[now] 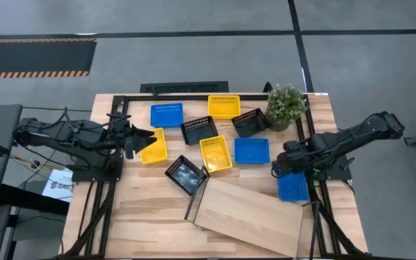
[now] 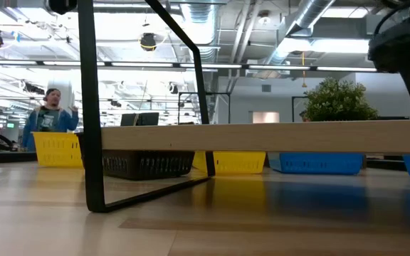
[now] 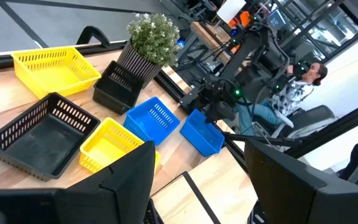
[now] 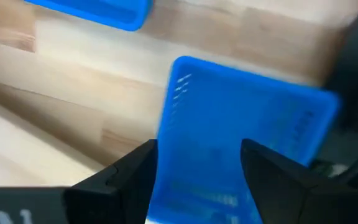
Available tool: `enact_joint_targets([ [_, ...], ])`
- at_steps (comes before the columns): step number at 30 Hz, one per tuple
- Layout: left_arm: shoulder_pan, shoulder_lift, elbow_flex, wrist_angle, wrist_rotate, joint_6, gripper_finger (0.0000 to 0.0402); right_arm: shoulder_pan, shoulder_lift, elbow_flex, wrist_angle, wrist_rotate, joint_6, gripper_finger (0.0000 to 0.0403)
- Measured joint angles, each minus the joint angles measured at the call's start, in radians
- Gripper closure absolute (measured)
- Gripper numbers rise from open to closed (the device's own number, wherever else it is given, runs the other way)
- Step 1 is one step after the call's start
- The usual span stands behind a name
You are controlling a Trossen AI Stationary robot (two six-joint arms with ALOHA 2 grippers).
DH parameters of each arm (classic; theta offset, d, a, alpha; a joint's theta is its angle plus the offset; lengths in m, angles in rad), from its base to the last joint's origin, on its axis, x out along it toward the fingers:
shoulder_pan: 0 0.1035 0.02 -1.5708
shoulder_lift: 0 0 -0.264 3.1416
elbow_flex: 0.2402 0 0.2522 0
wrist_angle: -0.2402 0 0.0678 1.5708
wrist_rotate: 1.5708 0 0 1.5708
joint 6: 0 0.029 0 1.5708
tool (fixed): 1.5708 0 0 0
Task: Stack baskets on shelf by color
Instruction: Put the right blue bin on the shelf
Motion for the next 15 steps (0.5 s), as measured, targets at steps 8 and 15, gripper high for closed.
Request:
enact_joint_targets([
  [8, 0.0, 0.0, 0.0, 0.0, 0.0, 0.0, 0.0164, 0.107, 0.16, -0.001, 0.073, 0.0, 0.043, 0.0148],
  [15, 0.0, 0.0, 0.0, -0.003, -0.005, 0.013, 0.0164, 0.117, 0.309, -0.001, 0.115, 0.0, 0.039, 0.0148],
])
